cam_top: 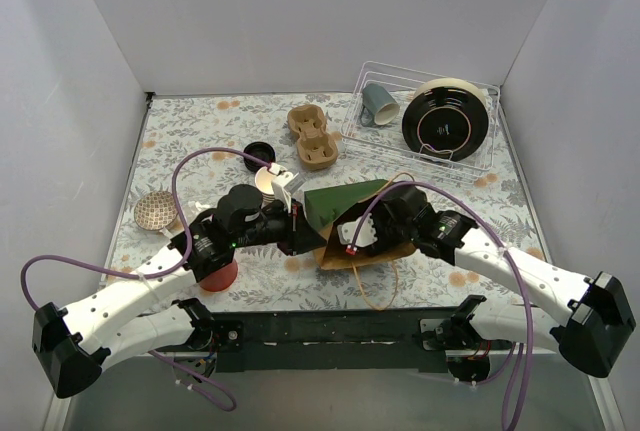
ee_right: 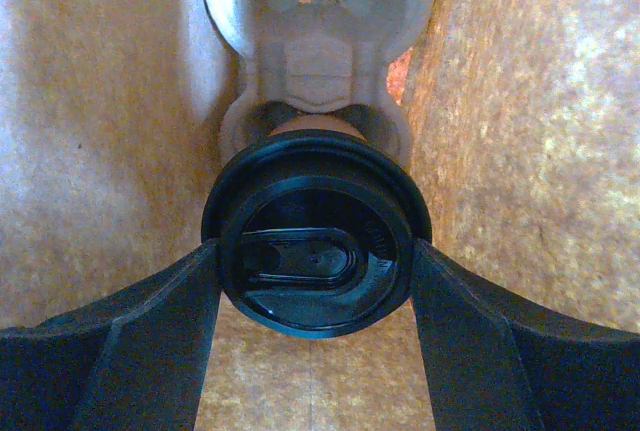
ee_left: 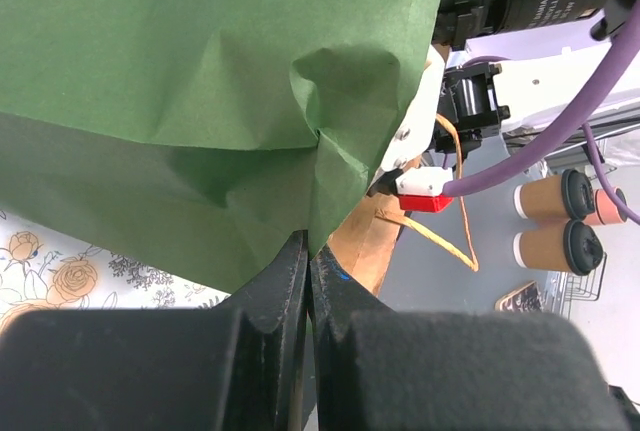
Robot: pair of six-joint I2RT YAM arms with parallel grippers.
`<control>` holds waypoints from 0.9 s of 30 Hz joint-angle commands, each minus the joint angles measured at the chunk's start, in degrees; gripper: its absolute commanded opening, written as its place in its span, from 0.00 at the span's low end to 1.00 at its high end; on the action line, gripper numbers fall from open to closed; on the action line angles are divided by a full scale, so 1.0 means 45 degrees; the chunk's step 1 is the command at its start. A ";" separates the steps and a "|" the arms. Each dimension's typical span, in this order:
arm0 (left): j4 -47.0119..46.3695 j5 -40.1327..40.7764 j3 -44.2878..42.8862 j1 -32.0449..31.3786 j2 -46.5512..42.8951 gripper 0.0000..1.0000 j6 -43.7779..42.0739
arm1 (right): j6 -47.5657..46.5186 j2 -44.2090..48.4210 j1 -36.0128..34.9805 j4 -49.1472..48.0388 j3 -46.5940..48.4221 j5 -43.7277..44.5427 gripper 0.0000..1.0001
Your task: Pack the takeout coffee
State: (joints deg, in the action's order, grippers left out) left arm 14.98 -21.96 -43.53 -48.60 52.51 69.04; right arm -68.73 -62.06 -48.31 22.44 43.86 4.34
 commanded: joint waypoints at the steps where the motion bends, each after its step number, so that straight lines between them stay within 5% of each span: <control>1: -0.0029 -0.0394 0.0200 0.0018 -0.0165 0.00 0.0244 | -0.0527 -0.0231 0.0131 -0.0903 -0.0117 -0.0553 0.20; 27: -0.0088 -0.1195 0.0728 0.1151 -0.0439 0.00 0.1241 | -0.1016 -0.1969 0.1420 -0.1587 -0.0058 -0.1277 0.18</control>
State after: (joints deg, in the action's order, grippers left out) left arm 13.65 -24.45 -40.71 -43.59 51.27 73.65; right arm -72.75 -68.55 -42.98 13.47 43.72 -2.35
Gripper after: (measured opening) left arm 0.009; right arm 0.771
